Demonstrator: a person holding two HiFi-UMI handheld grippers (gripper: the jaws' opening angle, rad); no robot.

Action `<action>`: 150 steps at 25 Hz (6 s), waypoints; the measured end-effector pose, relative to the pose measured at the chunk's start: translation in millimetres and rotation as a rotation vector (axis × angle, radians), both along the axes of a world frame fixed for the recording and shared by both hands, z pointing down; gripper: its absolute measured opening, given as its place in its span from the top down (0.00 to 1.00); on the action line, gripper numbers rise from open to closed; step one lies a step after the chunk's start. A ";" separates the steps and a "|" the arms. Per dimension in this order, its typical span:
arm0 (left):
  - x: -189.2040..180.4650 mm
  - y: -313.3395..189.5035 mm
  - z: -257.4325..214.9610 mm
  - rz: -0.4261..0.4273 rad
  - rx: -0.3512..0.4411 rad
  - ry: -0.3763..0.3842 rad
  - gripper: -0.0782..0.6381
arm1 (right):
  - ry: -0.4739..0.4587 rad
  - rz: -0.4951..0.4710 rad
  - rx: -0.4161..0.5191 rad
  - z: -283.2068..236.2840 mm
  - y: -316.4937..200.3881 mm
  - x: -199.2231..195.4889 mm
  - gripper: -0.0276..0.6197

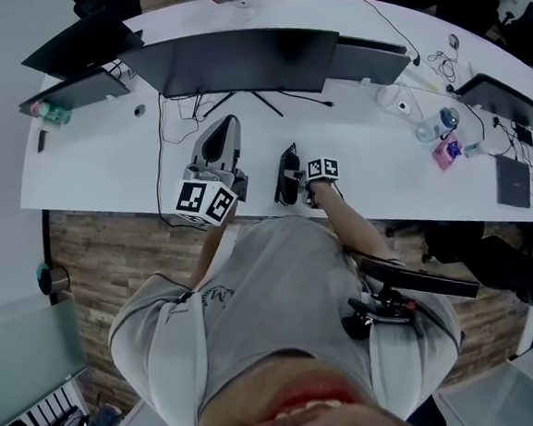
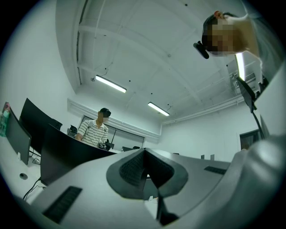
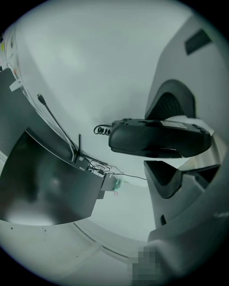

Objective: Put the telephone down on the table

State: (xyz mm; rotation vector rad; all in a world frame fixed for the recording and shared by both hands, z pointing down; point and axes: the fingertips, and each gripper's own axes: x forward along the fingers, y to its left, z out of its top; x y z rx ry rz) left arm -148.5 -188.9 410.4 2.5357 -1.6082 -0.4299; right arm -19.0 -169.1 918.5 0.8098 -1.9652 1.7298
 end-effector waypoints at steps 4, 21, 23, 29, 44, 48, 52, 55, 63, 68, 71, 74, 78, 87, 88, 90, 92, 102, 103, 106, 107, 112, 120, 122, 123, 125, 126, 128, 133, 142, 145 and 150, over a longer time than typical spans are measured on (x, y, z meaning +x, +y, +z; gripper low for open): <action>0.4 1.2 -1.1 -0.001 0.001 0.004 0.88 | -0.011 0.001 0.003 -3.6 -0.2 1.9 0.51; -10.0 7.1 5.0 -0.013 -0.007 0.022 0.88 | 0.026 0.015 0.042 -11.8 -5.3 10.6 0.51; -11.5 7.4 5.4 -0.016 -0.007 0.016 0.88 | 0.032 0.016 0.043 -12.5 -4.9 11.3 0.51; -11.3 9.3 6.7 -0.014 -0.012 0.022 0.88 | 0.101 -0.058 0.102 -12.9 -1.3 10.6 0.51; -12.0 9.9 13.6 -0.005 -0.036 0.020 0.88 | 0.120 0.061 0.091 6.9 24.1 54.8 0.82; -10.8 8.6 12.8 0.001 -0.037 0.011 0.88 | 0.108 0.138 0.150 -4.0 12.0 58.5 0.82; -10.3 8.5 15.6 0.003 -0.045 0.008 0.88 | 0.124 0.126 0.217 -16.4 -1.7 50.1 0.80; -9.6 8.8 15.9 0.007 -0.052 0.001 0.88 | 0.207 0.038 0.228 -8.8 3.8 45.5 0.78; -12.7 11.8 14.6 0.004 -0.059 -0.025 0.88 | 0.301 -0.048 0.176 17.7 20.6 44.6 0.73; -12.3 11.1 14.6 0.004 -0.064 -0.034 0.88 | 0.355 -0.026 0.242 9.6 9.4 51.9 0.74; -12.3 9.0 16.3 0.009 -0.065 -0.035 0.88 | 0.385 -0.035 0.312 -9.0 -2.0 49.5 0.74; -9.7 6.6 18.2 0.015 -0.069 -0.032 0.88 | 0.354 -0.069 0.317 -18.5 -2.4 30.3 0.74; -5.8 6.2 16.6 0.025 -0.070 -0.031 0.88 | 0.306 -0.078 0.293 -20.2 1.1 16.6 0.74; -11.8 2.6 17.8 0.001 -0.068 -0.030 0.88 | 0.250 -0.136 0.195 -16.7 11.4 1.2 0.69; -12.2 2.3 17.1 0.000 -0.066 -0.031 0.88 | 0.234 -0.131 0.182 -15.8 12.3 0.2 0.68; -14.9 1.3 17.2 -0.007 -0.068 -0.030 0.88 | 0.221 -0.134 0.161 -14.0 13.6 -1.6 0.65; -16.7 1.0 19.2 -0.012 -0.074 -0.027 0.88 | 0.212 -0.139 0.144 -12.2 15.3 -2.5 0.65; -14.0 -6.3 17.1 -0.004 -0.071 -0.033 0.88 | 0.030 -0.134 0.158 -0.8 25.0 23.1 0.78; -13.5 -6.7 17.9 -0.003 -0.072 -0.034 0.88 | 0.046 -0.140 0.165 3.6 27.3 29.9 0.83; -11.2 -9.0 21.4 0.001 -0.079 -0.036 0.88 | -0.016 -0.097 0.165 -0.3 28.1 31.0 0.83; -10.3 -10.1 22.0 0.002 -0.081 -0.036 0.88 | -0.022 -0.091 0.168 -2.1 27.2 28.1 0.83; -0.1 -14.3 25.1 0.023 -0.086 -0.039 0.88 | 0.024 -0.104 0.189 -0.5 12.1 18.1 0.82; -4.4 -14.8 18.8 0.009 -0.070 -0.036 0.88 | 0.264 -0.188 0.418 -55.7 -49.1 50.8 0.82; -7.0 -15.1 17.5 0.005 -0.067 -0.036 0.88 | 0.296 -0.107 0.548 -103.7 -79.3 65.0 0.82; -8.3 -15.5 16.5 0.003 -0.064 -0.036 0.88 | 0.312 -0.063 0.627 -132.0 -94.6 72.1 0.82; -10.7 -17.0 14.4 0.002 -0.059 -0.036 0.88 | 0.334 0.012 0.777 -189.8 -118.9 83.6 0.82; -11.6 -17.9 13.8 0.002 -0.056 -0.037 0.88 | 0.341 0.044 0.846 -218.1 -127.3 88.0 0.82; -13.0 -20.3 12.7 0.005 -0.051 -0.035 0.88 | 0.345 0.098 0.973 -273.9 -138.2 93.8 0.84; -9.4 -30.5 4.1 0.023 -0.024 -0.035 0.88 | 0.311 0.157 1.222 -396.1 -140.3 91.0 0.86; 12.4 -49.8 -23.9 0.070 0.069 -0.069 0.88 | 0.218 0.152 1.433 -515.7 -110.2 74.6 0.89; 17.8 -50.4 -31.7 0.076 0.091 -0.075 0.88 | 0.199 0.141 1.481 -538.9 -103.0 68.4 0.89; 23.3 -50.4 -40.6 0.086 0.116 -0.088 0.88 | 0.203 0.138 1.510 -553.5 -99.1 64.5 0.92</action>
